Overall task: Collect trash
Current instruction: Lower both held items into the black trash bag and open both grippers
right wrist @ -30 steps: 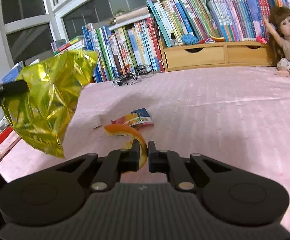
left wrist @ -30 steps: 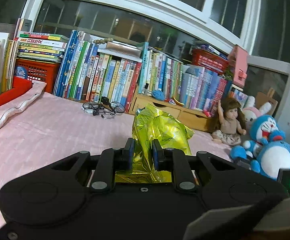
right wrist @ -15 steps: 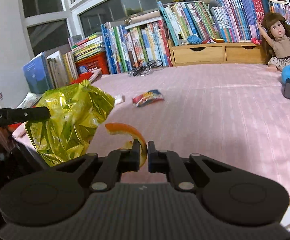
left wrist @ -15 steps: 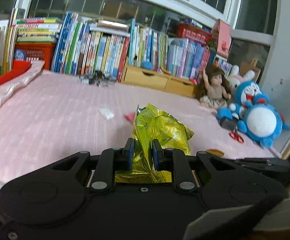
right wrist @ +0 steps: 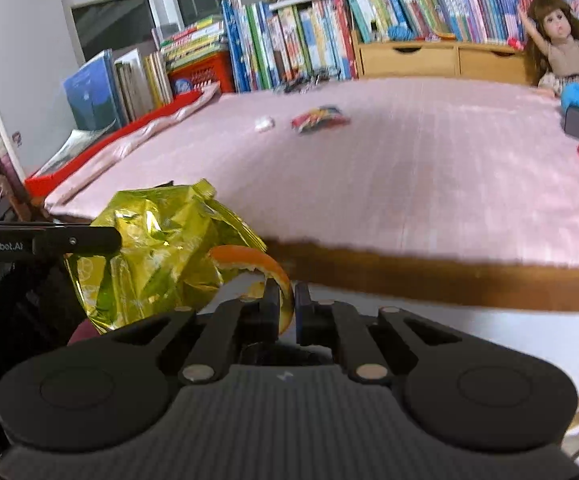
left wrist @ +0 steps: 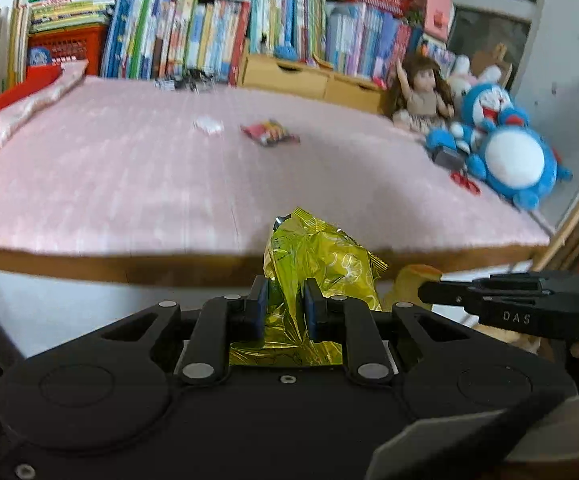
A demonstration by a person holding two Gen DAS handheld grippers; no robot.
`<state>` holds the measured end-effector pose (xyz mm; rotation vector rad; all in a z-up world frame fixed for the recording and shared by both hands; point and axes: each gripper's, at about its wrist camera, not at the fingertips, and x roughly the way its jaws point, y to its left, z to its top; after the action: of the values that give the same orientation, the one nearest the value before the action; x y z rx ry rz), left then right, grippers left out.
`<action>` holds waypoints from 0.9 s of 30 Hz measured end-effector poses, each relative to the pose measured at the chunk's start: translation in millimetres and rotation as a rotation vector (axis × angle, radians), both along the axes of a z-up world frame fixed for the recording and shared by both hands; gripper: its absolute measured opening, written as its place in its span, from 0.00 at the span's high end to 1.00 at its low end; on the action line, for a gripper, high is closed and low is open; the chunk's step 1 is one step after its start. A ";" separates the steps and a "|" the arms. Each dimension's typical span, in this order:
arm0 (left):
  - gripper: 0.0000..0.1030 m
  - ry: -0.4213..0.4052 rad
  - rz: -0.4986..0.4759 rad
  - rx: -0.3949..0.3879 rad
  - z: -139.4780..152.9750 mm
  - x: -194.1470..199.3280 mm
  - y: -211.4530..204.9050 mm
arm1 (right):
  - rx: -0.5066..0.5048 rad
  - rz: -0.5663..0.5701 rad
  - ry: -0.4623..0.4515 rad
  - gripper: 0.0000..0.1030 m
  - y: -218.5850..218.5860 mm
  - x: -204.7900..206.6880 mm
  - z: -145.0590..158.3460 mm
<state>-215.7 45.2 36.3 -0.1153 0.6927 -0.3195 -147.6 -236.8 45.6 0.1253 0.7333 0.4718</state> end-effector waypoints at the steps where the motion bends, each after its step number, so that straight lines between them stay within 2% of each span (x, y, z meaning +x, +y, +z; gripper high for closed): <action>1: 0.83 0.007 -0.010 0.007 -3.3 -1.8 -2.2 | -0.006 0.004 0.008 0.89 1.5 -2.7 -2.7; 7: 0.83 0.093 -0.039 0.027 -26.1 -6.7 -10.8 | -0.015 0.006 0.080 0.89 5.5 -8.1 -19.9; 15: 0.83 0.232 -0.026 0.081 -57.1 10.8 -18.9 | -0.040 -0.013 0.181 0.89 7.1 -1.7 -46.1; 21: 0.82 0.294 -0.033 0.163 -77.6 24.2 -29.9 | -0.065 -0.010 0.236 0.89 13.2 1.0 -62.6; 27: 0.81 0.353 -0.043 0.169 -90.9 32.6 -34.1 | -0.074 -0.001 0.271 0.88 20.3 5.9 -69.5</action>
<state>-183.0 11.2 -54.6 0.0051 1.0697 -0.2828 -141.7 -216.5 -23.9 0.1216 1.0155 0.4307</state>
